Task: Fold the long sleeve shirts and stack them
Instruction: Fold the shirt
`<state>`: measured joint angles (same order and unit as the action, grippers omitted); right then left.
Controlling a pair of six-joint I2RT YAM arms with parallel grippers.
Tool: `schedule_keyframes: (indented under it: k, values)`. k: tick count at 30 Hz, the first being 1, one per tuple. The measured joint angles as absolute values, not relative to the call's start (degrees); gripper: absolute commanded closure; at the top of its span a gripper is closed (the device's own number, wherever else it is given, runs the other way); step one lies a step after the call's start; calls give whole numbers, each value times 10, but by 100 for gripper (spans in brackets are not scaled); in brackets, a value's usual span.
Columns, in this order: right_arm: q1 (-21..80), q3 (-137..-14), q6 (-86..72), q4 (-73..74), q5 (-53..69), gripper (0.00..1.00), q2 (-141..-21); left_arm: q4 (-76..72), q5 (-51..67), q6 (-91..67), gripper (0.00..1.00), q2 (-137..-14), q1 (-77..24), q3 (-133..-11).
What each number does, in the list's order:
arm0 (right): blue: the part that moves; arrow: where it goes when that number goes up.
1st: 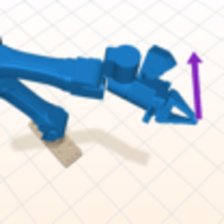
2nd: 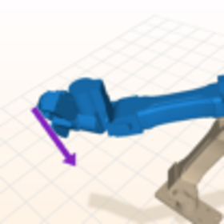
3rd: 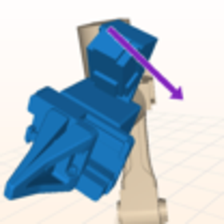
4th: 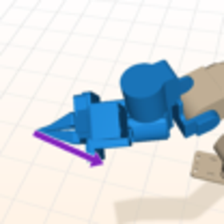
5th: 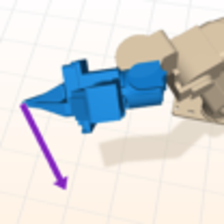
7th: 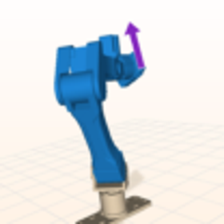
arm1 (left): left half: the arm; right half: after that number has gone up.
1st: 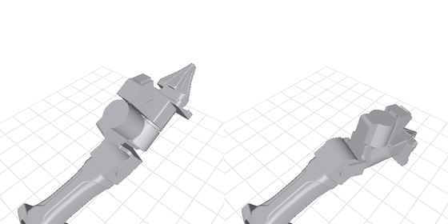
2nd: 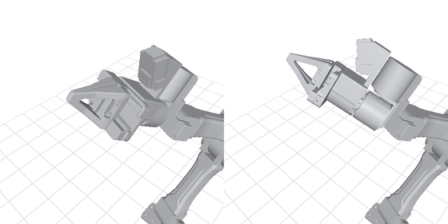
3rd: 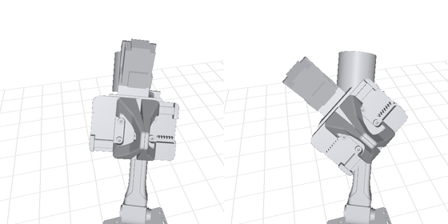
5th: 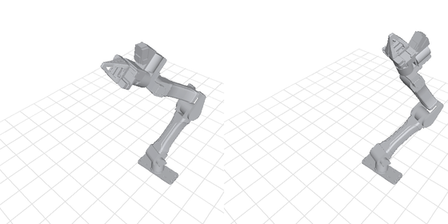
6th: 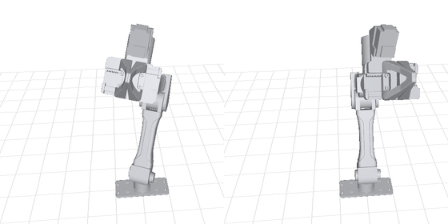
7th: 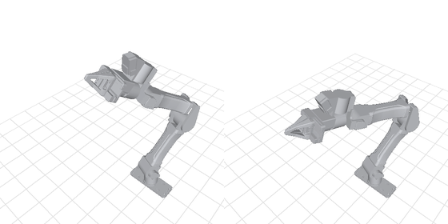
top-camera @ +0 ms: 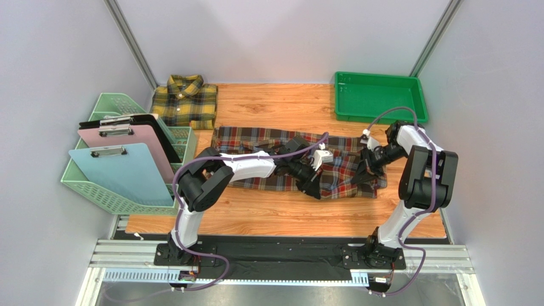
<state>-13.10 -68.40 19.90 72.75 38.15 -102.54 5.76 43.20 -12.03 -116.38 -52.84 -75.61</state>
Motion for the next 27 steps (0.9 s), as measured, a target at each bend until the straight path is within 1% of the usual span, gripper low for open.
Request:
schedule_keyframes:
  k: [7, 12, 22, 27]
  values:
    - [-132, -738, 221, 763, 387, 100, -1017, 120, 468, -113, 100, -1125, -528, -814]
    - [-132, -770, 239, 773, 395, 100, -1017, 152, 488, -116, 100, -1125, -528, -858]
    - [-132, -815, 269, 795, 422, 100, -1017, 197, 515, -132, 100, -1125, -515, -908]
    - [-132, -823, 275, 796, 434, 97, -1019, 210, 519, -138, 100, -1125, -505, -931]
